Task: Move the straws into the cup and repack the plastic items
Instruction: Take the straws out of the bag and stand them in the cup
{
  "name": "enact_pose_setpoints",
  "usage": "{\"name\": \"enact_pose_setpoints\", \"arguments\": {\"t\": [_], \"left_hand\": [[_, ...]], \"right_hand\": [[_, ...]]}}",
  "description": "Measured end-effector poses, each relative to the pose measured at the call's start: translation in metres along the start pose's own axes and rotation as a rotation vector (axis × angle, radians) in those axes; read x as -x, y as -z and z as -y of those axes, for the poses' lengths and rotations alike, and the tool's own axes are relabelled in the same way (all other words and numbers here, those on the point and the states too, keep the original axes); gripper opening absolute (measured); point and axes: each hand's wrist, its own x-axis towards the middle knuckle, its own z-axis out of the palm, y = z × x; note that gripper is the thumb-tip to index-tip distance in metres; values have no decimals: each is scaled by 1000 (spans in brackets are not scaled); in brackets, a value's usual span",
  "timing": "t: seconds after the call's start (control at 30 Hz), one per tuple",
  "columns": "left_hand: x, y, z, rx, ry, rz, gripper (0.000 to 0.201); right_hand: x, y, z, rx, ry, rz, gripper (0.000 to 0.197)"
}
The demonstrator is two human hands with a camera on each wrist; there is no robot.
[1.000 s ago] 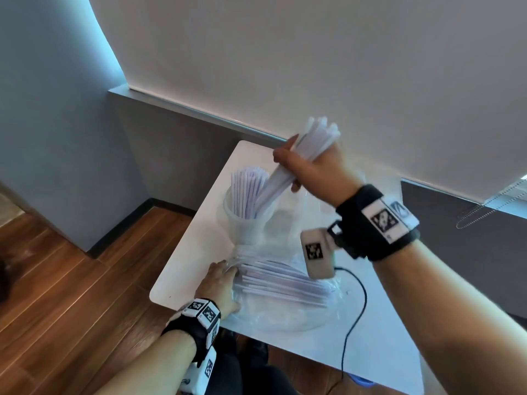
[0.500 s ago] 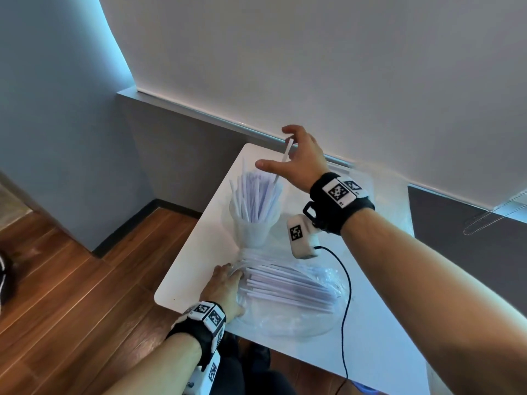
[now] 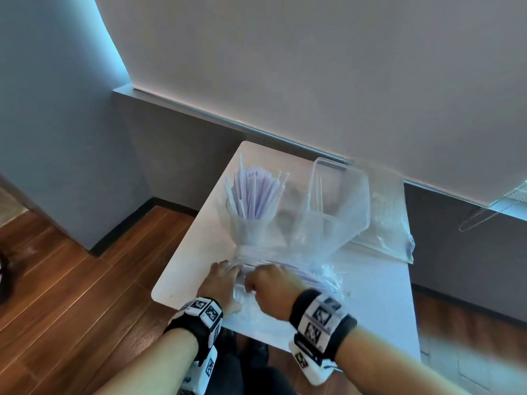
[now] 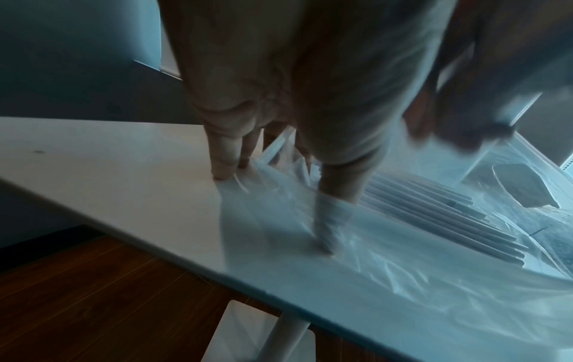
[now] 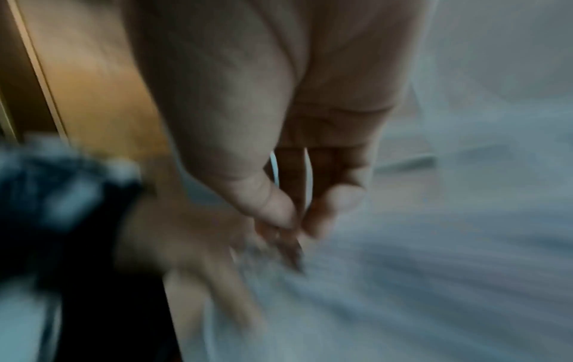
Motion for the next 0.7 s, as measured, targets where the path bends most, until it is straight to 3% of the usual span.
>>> {"name": "enact_pose_setpoints", "arguments": {"t": [0.07, 0.17, 0.37, 0.7], "left_hand": [[1, 3, -2, 2, 12, 19, 74], [1, 3, -3, 4, 18, 30, 76], [1, 5, -5, -24, 19, 32, 77], [-1, 2, -4, -71, 20, 24, 73]], "right_hand": [[6, -35, -12, 59, -82, 28, 39], [8, -69, -27, 106, -209, -55, 43], [5, -83, -34, 165, -255, -217, 52], [-3, -80, -36, 288, -263, -155, 30]]}}
